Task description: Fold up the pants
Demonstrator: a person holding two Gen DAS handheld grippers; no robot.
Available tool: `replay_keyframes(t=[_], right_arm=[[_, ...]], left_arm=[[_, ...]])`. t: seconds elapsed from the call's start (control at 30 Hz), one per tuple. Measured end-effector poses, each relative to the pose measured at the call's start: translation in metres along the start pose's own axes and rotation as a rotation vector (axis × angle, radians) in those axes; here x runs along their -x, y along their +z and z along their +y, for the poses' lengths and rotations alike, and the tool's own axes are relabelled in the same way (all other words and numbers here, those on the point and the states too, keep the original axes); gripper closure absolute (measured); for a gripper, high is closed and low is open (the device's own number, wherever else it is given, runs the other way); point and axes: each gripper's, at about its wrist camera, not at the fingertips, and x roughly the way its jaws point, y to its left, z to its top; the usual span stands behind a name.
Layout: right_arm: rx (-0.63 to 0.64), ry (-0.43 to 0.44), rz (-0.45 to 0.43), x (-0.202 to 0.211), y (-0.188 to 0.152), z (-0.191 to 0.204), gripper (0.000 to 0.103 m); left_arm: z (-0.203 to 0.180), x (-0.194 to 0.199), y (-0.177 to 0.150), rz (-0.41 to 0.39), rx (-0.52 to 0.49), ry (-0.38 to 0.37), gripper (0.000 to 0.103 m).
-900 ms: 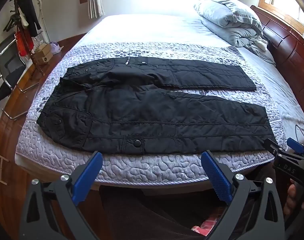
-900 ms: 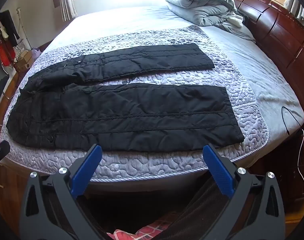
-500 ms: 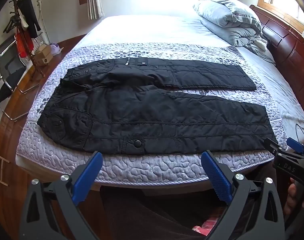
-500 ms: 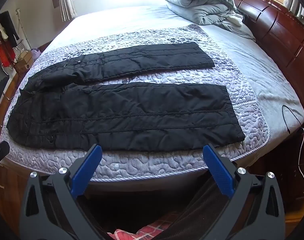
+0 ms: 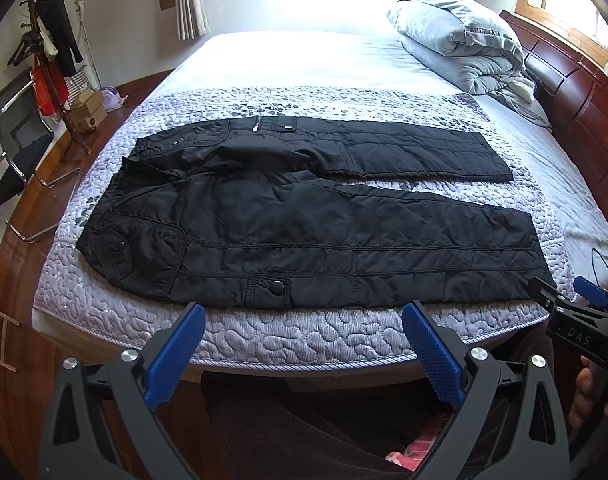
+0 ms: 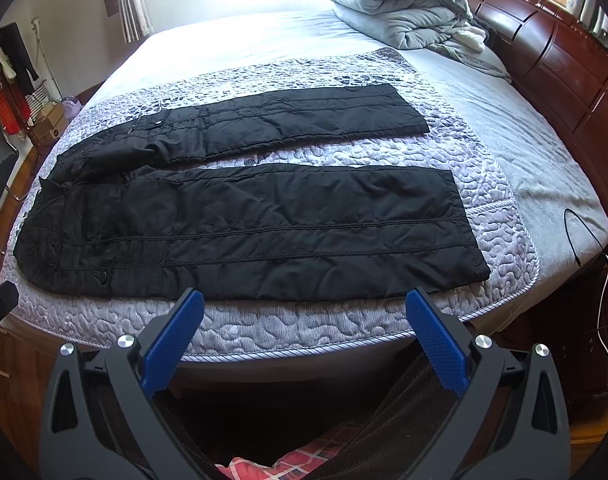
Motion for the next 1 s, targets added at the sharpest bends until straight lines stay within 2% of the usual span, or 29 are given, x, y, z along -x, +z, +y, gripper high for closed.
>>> replay_keyframes(t=[1.0], right_arm=[[0.0, 0.002, 0.0, 0.0004, 0.0, -0.0009, 0.002]], left_arm=[[-0.0014, -0.0007, -0.0005, -0.001, -0.004, 0.013, 0.004]])
